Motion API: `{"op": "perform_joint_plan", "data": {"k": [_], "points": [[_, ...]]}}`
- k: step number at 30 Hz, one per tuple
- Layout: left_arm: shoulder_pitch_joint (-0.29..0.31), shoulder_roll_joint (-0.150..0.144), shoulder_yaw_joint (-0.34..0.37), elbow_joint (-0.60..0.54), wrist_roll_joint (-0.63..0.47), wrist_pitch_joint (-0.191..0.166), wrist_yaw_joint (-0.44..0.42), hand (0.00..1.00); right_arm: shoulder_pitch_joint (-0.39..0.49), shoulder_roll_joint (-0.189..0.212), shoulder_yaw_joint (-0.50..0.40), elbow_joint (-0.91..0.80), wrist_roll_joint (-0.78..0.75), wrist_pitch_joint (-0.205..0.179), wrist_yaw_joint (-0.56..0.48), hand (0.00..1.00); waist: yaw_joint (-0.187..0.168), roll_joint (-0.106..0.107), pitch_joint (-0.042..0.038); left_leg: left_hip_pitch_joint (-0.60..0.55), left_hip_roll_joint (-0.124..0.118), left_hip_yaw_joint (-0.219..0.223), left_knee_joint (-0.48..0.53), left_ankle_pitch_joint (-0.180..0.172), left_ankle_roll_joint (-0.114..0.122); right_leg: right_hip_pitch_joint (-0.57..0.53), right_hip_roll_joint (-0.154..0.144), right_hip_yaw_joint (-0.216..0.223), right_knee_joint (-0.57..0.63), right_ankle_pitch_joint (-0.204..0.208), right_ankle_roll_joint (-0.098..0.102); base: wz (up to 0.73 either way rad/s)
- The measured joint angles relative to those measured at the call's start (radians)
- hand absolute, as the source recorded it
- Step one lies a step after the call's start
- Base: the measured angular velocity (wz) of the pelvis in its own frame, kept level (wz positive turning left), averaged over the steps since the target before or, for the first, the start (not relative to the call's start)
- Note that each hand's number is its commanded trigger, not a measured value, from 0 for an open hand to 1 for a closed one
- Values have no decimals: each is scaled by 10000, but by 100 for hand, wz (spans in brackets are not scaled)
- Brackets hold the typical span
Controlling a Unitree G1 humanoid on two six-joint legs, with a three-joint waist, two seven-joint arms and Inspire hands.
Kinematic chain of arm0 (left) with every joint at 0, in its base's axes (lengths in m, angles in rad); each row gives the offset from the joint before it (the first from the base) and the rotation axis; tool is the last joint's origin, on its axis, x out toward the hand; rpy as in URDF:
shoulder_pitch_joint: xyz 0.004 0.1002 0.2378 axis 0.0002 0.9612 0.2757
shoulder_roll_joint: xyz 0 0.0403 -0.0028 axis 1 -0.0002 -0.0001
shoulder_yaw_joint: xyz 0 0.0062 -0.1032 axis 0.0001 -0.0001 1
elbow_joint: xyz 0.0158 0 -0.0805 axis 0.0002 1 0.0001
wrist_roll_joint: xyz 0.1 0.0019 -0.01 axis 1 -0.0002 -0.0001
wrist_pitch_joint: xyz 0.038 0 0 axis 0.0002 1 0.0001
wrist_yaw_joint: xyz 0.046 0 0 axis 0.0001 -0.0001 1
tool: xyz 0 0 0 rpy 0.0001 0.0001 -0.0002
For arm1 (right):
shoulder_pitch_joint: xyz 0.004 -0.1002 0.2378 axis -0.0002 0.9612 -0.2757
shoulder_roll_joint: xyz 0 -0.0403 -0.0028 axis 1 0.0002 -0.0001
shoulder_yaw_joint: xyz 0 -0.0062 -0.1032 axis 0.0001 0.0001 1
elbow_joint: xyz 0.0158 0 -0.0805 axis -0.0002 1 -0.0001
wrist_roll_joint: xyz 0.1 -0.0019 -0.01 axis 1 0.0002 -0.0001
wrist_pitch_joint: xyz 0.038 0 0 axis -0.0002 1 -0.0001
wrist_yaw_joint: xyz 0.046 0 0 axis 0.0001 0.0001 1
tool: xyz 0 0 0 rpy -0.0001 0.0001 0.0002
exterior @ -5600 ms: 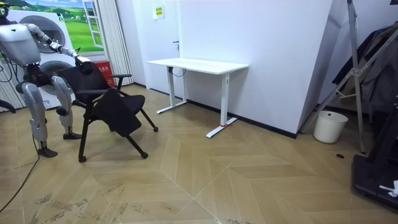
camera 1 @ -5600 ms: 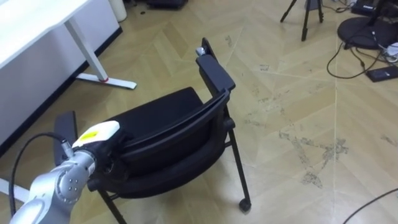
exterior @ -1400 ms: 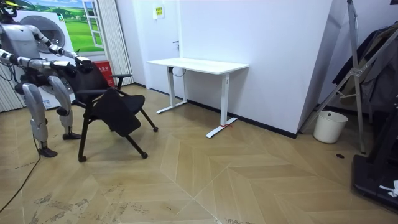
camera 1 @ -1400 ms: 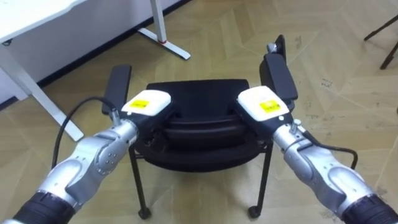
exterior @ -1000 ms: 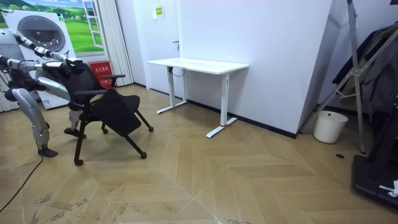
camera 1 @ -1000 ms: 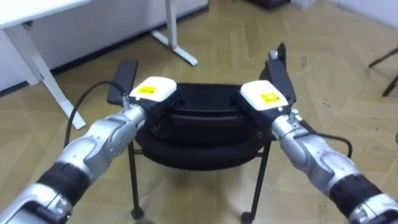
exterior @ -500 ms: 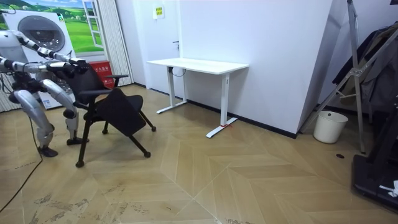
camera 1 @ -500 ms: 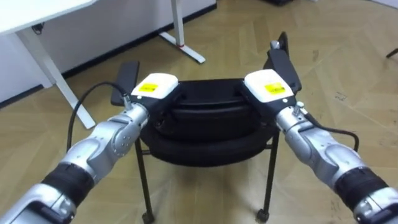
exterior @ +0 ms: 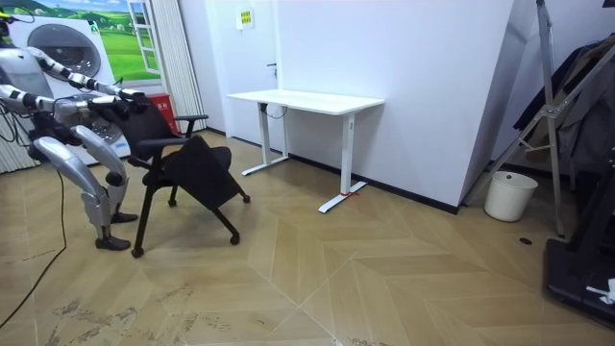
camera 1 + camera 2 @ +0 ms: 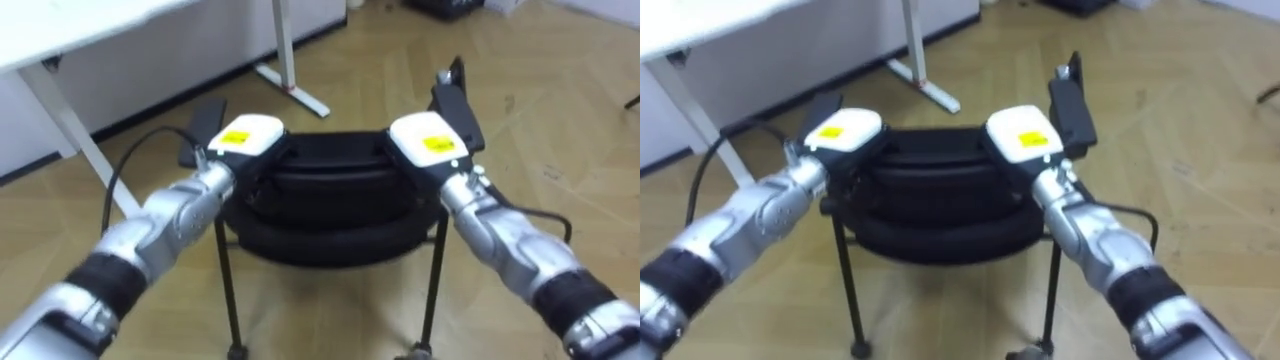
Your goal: Push chair
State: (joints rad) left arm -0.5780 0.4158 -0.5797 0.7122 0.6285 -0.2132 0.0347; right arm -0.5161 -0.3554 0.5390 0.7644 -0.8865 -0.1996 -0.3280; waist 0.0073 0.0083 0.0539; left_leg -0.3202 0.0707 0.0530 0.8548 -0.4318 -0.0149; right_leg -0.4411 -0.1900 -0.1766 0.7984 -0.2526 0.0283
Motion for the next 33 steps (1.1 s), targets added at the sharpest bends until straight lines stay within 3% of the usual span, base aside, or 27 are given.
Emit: {"op": "perform_joint_plan", "data": {"k": [1,3,4,5,7,8,10,12,13,15,17,18,19,21,24,30,33], "points": [[-45,-80,43,76,34,-1,3,100,-102,1,2,102,-20,-2,16,100,63,-57,4,26,239,-1,-58,-95,-183,0,86,-204,10,-87,-152,5],[-64,-135,207,84,135,-9,5,100,-225,1,-5,138,-28,-3,69,100,231,34,-52,51,583,-31,-75,-206,-428,-26,345,-379,59,-249,-433,-16],[-67,-116,272,86,165,-13,5,100,-325,52,-4,188,-27,-3,151,100,294,-1,-29,139,739,-81,-127,-235,-498,50,446,-532,114,-357,-610,-9],[-67,-101,278,94,151,-13,5,100,-374,91,-3,234,-14,-3,195,100,298,4,-32,183,813,-98,-139,-230,-517,114,525,-585,144,-424,-723,11],[-29,-85,287,138,158,-12,10,100,-463,131,-4,321,0,-4,250,100,307,-109,-15,341,1019,-216,8,-67,-669,286,714,-685,474,-729,-1164,31],[-32,-88,286,142,159,-12,26,100,-480,129,-5,337,4,-4,249,100,276,-120,-11,316,1068,-220,256,30,-721,340,723,-739,596,-881,-1217,38],[-36,-131,235,146,132,-2,41,100,-446,160,85,489,201,-6,236,100,214,-182,30,29,1351,-153,1346,747,-589,739,833,-870,746,-1244,-1358,21],[182,-160,197,146,134,-2,109,100,-394,156,169,506,256,-7,249,100,246,-197,21,-16,1436,-60,1496,1090,-478,1038,844,-997,637,-1369,-1406,12],[244,-172,185,148,145,-2,231,100,-380,156,183,545,250,-7,248,100,212,-185,15,-10,1442,-12,1416,1192,-536,1186,844,-1092,522,-1400,-1437,19],[249,-183,177,150,149,-2,315,100,-383,146,182,523,224,-2,246,100,166,-211,5,-12,1397,338,883,1232,-594,1268,836,-1128,319,-1390,-1462,15],[261,-222,182,153,175,-1,443,100,-398,96,180,435,220,9,239,100,158,-261,-17,-1,1215,539,169,1236,-603,1261,748,-1161,219,-1380,-1470,12],[203,-254,190,153,203,0,485,100,-425,24,173,397,221,8,226,100,142,-274,-10,-61,1004,567,-436,1290,-690,1236,670,-1215,170,-1379,-1466,19],[65,-277,191,152,226,7,507,100,-495,-20,144,373,229,12,220,100,86,-272,-13,-271,793,597,-947,1442,-615,1168,597,-1337,159,-1382,-1460,21],[-28,-319,231,155,333,85,517,100,-608,-2,62,417,208,46,221,100,78,-333,-17,-562,621,562,-1237,1834,-469,1101,460,-1532,40,-1352,-1438,18],[-161,-406,233,167,417,185,521,100,-632,-5,-64,427,168,55,194,100,30,-414,-41,-527,381,484,-1854,2190,-431,1122,368,-1636,-319,-1177,-1369,20],[-403,-439,228,163,425,284,620,100,-740,17,-85,392,175,260,2,100,61,-417,-22,-626,232,336,-2150,2330,-440,1062,233,-1890,-496,-1134,-1414,7],[-391,-459,222,157,426,325,641,100,-785,12,-87,420,171,317,0,100,66,-447,0,-662,164,287,-2140,2328,-435,1058,202,-1861,-454,-1222,-1328,7]]}}
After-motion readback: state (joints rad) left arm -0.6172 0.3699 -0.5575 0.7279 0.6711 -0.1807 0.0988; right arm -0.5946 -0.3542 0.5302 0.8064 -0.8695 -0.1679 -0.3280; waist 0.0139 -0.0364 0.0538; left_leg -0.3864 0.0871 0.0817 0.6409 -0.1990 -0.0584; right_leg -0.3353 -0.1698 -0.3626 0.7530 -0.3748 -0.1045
